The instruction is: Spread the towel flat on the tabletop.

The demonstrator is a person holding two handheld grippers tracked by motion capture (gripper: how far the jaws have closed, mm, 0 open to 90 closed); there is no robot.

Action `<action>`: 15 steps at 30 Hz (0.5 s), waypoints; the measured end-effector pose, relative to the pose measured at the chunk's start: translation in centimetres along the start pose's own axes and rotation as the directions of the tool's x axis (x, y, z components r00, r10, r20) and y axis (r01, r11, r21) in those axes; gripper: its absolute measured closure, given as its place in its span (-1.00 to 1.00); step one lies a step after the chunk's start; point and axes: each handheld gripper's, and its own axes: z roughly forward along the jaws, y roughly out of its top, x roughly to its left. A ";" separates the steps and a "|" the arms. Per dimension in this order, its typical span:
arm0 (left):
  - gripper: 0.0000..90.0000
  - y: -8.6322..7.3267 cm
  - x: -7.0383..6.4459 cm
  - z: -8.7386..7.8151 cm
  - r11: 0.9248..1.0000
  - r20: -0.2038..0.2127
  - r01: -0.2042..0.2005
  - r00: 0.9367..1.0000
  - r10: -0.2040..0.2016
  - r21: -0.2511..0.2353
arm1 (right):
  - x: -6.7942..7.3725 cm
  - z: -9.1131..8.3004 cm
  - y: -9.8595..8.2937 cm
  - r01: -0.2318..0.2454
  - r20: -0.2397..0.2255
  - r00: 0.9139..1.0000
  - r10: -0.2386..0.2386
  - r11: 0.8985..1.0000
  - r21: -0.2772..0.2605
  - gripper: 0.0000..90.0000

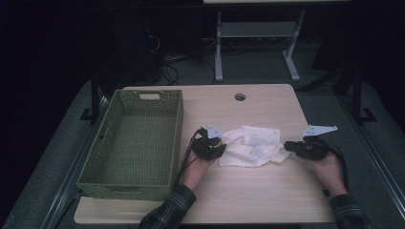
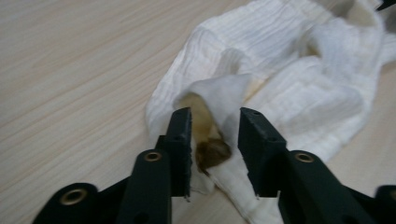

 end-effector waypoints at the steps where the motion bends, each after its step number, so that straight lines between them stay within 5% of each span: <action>1: 0.36 0.0 -0.2 -0.6 1.000 0.010 0.001 1.000 -0.001 -0.006 | -0.1 -0.3 0.0 -0.010 0.001 1.000 0.010 1.000 -0.012 0.65; 8: 0.32 -0.8 -2.1 -2.3 0.998 0.068 -0.057 0.996 0.056 0.011 | 0.0 -3.0 -0.1 -0.015 -0.032 0.999 0.012 0.997 -0.080 0.55; 15: 0.34 -1.7 -2.5 -0.6 0.994 0.101 -0.082 0.992 0.074 0.077 | 0.7 -3.2 -0.3 -0.009 -0.062 0.998 0.004 0.997 -0.079 0.57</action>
